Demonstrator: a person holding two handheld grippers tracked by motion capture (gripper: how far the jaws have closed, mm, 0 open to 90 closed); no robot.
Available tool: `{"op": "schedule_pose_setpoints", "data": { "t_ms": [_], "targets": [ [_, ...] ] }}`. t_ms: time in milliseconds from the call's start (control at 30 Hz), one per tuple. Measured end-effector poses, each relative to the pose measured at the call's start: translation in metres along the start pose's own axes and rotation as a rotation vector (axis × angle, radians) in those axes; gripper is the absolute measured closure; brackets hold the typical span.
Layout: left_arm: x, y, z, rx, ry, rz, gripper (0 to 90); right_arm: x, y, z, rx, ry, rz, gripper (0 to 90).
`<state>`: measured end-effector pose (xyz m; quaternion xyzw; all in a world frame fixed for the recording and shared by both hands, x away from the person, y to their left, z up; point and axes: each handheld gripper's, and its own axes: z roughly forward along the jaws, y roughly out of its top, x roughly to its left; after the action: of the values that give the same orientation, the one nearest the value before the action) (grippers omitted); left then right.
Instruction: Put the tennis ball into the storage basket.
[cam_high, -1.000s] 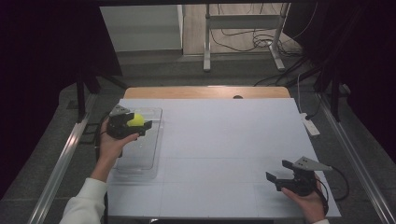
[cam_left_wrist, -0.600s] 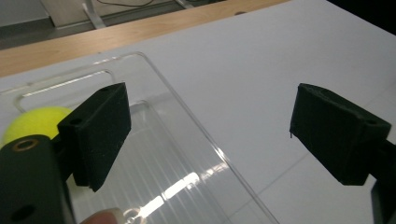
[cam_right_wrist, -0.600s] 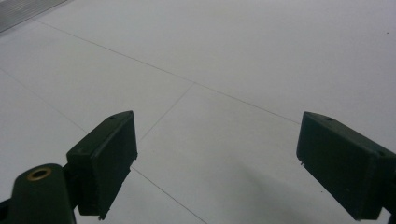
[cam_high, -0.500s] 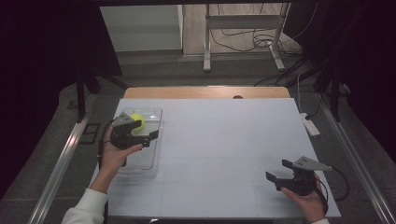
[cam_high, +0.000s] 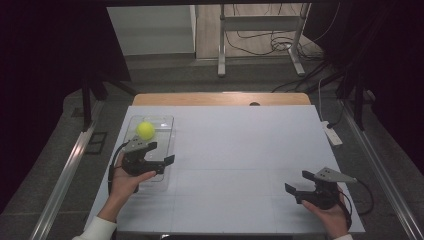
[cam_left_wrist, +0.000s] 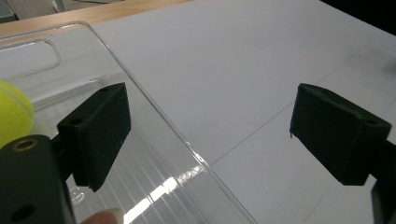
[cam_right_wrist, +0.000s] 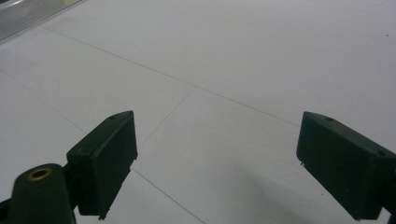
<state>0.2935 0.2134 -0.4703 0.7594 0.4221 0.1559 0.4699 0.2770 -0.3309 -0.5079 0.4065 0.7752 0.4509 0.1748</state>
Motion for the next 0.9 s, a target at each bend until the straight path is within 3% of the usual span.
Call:
{"op": "schedule_pose_setpoints", "data": {
  "t_ms": [433,633,900],
  "targets": [
    [-0.015,-0.029,-0.01,-0.008,-0.024,0.01,13.4,0.0,0.0,0.0,0.0,0.0,-0.002,12.7],
    [-0.018,-0.036,-0.019,-0.035,-0.018,0.02,13.4,0.0,0.0,0.0,-0.002,0.0,-0.007,12.7],
    [-0.02,-0.041,-0.018,-0.023,-0.03,0.028,13.3,0.001,0.001,-0.001,-0.008,-0.005,-0.01,12.7]
  ]
}}
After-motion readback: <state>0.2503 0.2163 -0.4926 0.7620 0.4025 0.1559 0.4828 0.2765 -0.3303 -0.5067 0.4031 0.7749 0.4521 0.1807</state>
